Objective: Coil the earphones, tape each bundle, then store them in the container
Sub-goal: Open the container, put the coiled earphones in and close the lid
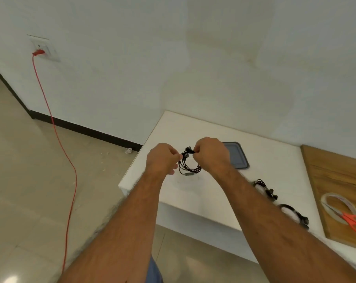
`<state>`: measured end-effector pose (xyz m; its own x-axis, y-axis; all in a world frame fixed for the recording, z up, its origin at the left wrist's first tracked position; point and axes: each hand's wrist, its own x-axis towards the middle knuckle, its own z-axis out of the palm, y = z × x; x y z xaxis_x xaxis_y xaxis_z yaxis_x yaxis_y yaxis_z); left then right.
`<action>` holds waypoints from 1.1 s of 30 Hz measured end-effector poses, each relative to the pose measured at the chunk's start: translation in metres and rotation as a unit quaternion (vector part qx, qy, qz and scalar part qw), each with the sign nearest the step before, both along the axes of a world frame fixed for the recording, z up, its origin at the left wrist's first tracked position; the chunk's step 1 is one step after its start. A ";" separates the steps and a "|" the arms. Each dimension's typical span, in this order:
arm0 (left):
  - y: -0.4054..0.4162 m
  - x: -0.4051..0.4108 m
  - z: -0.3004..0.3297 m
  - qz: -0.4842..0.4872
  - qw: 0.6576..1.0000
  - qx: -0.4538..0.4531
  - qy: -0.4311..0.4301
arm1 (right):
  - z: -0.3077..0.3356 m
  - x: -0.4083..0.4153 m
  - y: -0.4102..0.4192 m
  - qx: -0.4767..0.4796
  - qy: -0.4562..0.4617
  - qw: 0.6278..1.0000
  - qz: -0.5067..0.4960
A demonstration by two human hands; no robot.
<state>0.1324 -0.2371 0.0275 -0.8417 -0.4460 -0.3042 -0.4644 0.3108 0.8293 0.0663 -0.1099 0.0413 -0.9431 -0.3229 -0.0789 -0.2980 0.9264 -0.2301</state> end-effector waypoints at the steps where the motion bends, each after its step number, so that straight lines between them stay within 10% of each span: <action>1: -0.005 -0.002 -0.002 0.002 1.000 -0.016 -0.004 | -0.005 -0.003 -0.006 0.008 -0.009 1.000 0.005; 14: 0.002 -0.028 -0.024 -0.060 0.983 -0.172 -0.034 | -0.049 -0.016 -0.024 0.158 0.018 0.985 0.073; 33: 0.165 -0.047 -0.018 -0.214 0.966 -0.138 0.040 | -0.035 -0.015 0.236 -0.077 0.002 0.975 -0.207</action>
